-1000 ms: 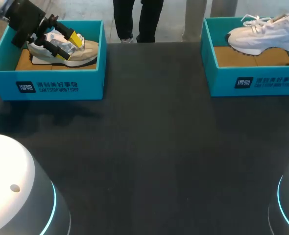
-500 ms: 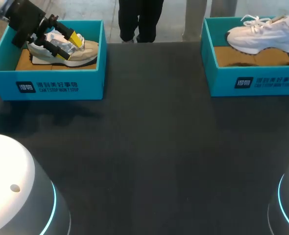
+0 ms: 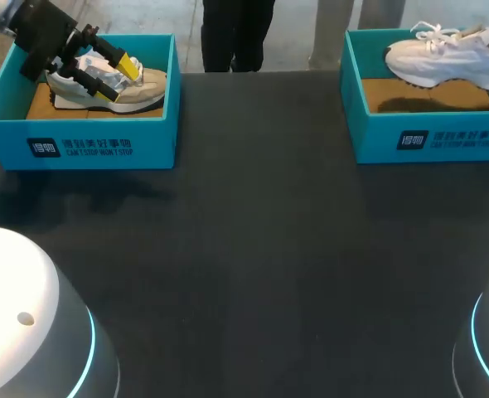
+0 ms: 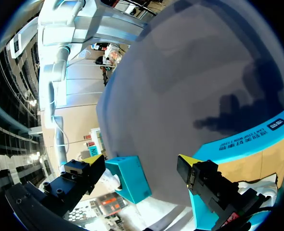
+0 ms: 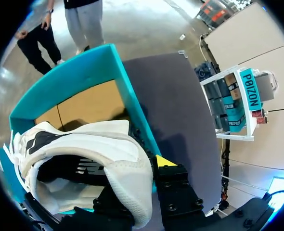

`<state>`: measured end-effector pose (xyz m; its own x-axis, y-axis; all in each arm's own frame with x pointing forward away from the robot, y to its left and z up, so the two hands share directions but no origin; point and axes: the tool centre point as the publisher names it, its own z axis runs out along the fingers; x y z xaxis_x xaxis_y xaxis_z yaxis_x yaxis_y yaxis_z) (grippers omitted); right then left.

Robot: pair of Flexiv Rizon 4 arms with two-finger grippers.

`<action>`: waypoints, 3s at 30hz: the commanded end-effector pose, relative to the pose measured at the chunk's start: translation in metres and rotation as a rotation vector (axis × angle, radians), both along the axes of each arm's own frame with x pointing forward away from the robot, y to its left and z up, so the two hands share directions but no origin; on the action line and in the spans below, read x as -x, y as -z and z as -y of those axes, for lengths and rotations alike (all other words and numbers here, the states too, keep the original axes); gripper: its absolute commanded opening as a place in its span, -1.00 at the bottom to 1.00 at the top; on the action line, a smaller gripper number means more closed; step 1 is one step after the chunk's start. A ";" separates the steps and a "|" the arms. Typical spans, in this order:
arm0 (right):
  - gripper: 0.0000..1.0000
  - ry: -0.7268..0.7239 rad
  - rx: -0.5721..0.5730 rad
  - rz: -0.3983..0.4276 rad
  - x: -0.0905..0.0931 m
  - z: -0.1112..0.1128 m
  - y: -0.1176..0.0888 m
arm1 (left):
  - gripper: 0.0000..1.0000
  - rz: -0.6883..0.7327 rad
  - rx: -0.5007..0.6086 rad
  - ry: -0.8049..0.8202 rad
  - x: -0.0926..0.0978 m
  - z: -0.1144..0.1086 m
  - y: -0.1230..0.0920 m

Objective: Take the shoe out of the shoebox, open the shoe tongue, remove and reinsert the insole, then place the shoe into the shoebox

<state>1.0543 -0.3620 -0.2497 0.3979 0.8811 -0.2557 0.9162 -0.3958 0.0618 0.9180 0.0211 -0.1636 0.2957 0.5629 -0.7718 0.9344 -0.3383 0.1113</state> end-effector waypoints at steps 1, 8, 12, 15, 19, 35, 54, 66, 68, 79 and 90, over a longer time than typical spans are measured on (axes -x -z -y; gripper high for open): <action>-1.00 0.005 -0.001 -0.006 -0.005 -0.001 0.001 | 1.00 0.001 -0.003 0.000 0.000 0.000 0.000; -1.00 0.010 0.003 -0.005 -0.006 0.000 0.004 | 1.00 0.001 -0.003 0.000 0.000 0.000 0.000; -1.00 0.015 0.011 0.000 -0.008 0.000 0.010 | 1.00 0.001 -0.003 0.000 0.000 0.000 0.000; -1.00 0.021 0.012 -0.005 -0.009 0.000 0.016 | 1.00 0.001 -0.003 0.000 0.000 0.000 0.000; -1.00 0.027 0.012 -0.009 -0.010 -0.002 0.023 | 1.00 0.001 -0.003 0.000 0.000 0.000 0.000; -1.00 0.046 0.048 -0.019 -0.008 -0.004 0.056 | 1.00 0.001 -0.003 0.000 0.000 0.000 0.000; -1.00 0.064 0.063 -0.034 -0.006 -0.003 0.080 | 1.00 0.001 -0.003 0.000 0.000 0.000 0.000; -1.00 0.072 0.066 -0.055 -0.005 -0.002 0.090 | 1.00 0.001 -0.003 0.000 0.000 0.000 0.000; -1.00 0.073 0.066 -0.056 -0.005 -0.002 0.090 | 1.00 0.001 -0.003 0.000 0.000 0.000 0.000; -1.00 0.079 0.071 -0.048 -0.005 0.001 0.084 | 1.00 0.001 -0.003 0.000 0.000 0.000 0.000; -1.00 0.090 0.073 -0.009 -0.003 0.005 0.064 | 1.00 0.001 -0.003 0.000 0.000 0.000 0.000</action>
<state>1.0624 -0.3656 -0.3226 0.4679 0.8206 -0.3282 0.8788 -0.4715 0.0740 0.9180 0.0211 -0.1636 0.2957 0.5629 -0.7718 0.9344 -0.3383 0.1113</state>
